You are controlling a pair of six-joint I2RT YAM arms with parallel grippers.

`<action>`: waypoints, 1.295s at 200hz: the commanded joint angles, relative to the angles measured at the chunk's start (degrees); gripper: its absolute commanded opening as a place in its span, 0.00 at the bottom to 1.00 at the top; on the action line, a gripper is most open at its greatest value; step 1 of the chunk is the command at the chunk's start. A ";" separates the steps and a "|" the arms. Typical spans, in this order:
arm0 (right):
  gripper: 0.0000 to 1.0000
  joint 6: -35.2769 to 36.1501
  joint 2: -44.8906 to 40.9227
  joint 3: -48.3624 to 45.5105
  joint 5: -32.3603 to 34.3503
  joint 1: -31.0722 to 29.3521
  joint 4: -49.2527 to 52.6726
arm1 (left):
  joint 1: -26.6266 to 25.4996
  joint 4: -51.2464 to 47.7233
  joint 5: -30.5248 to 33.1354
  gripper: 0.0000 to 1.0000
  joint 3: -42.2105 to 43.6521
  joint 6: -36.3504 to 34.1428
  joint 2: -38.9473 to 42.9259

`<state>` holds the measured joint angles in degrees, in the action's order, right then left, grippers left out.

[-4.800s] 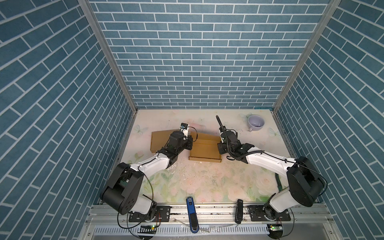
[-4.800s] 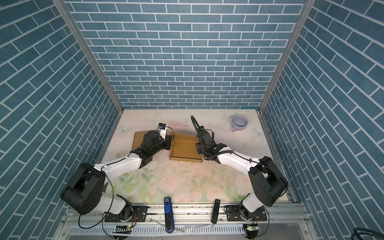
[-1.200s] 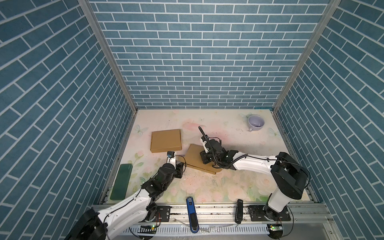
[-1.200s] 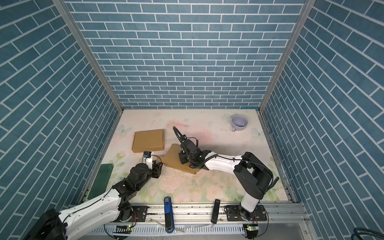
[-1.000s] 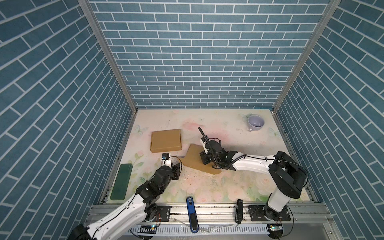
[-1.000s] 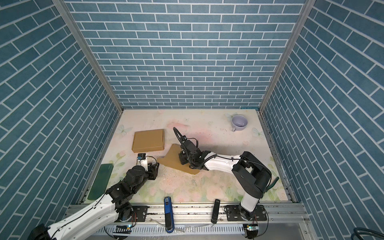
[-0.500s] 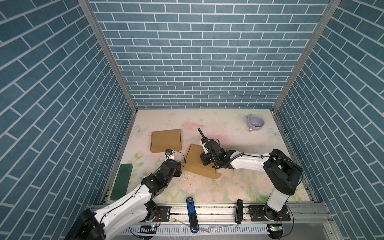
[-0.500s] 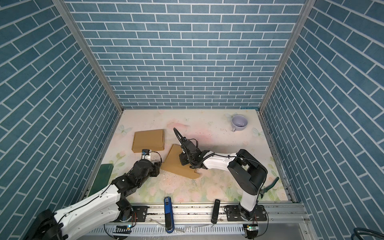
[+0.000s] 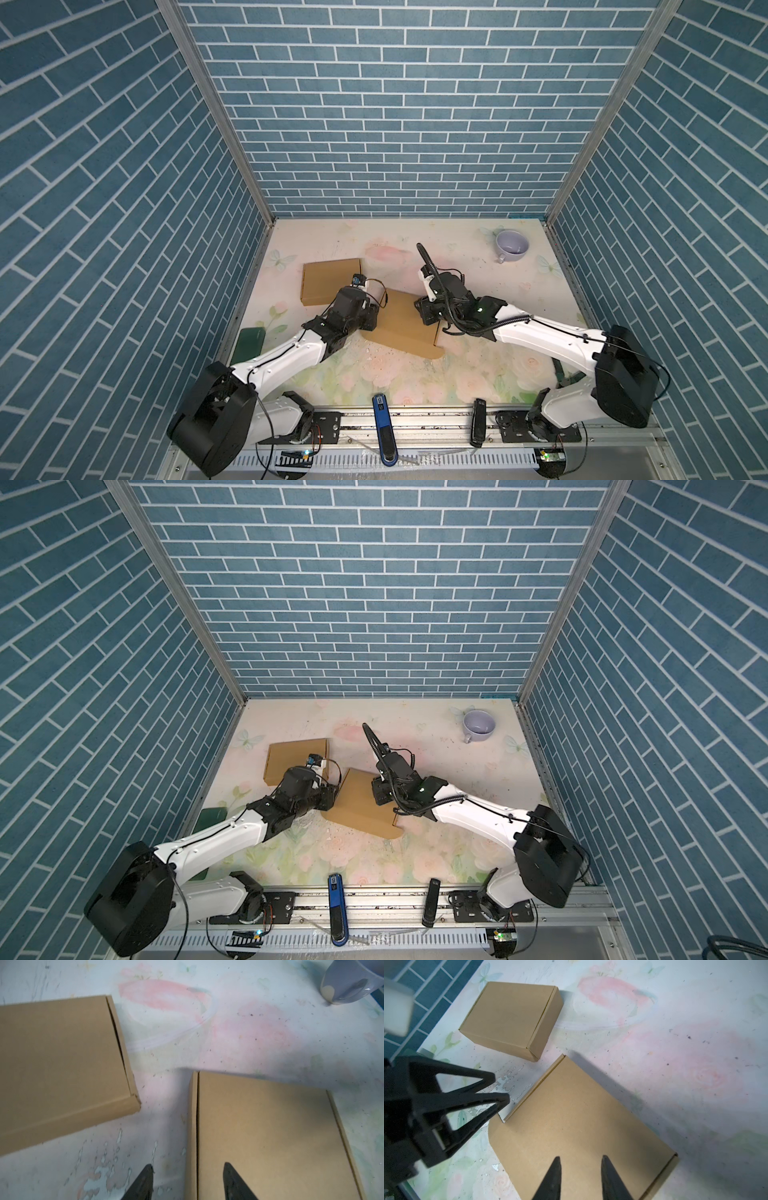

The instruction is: Fold the paper box

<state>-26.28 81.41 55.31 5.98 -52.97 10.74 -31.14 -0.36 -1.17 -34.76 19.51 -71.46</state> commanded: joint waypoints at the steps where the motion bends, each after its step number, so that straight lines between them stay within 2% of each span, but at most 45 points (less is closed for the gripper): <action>1: 0.34 0.20 -2.56 -2.85 2.61 0.70 6.01 | 2.97 -7.18 -10.70 0.50 -4.92 -5.24 -3.61; 17: 0.34 0.10 -3.93 -3.91 3.14 1.18 6.74 | 4.36 -10.40 -13.94 0.46 -8.30 -7.20 -6.18; 61: 0.34 -0.13 -7.01 -6.23 3.80 2.13 6.83 | 4.65 -12.92 -14.37 0.36 -11.35 -7.93 -11.15; 111: 0.33 -0.17 -8.79 -8.76 2.93 3.27 5.36 | 4.66 -14.93 -10.43 0.38 -12.13 -9.08 -13.78; 156: 0.33 -0.12 -8.25 -9.52 1.85 3.82 3.79 | 4.68 -13.47 -9.71 0.37 -12.17 -9.32 -16.40; 190: 0.32 -0.16 -7.45 -9.54 1.50 4.10 3.08 | 4.67 -12.91 -9.30 0.34 -12.69 -8.72 -16.24; 259: 0.31 -0.17 -5.65 -9.27 0.60 4.18 2.16 | 4.69 -13.64 -8.05 0.36 -13.40 -8.96 -15.29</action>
<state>-26.30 75.02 47.07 7.14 -49.06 14.06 -26.74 -12.99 -10.68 -46.78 11.05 -86.91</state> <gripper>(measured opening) 0.310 0.350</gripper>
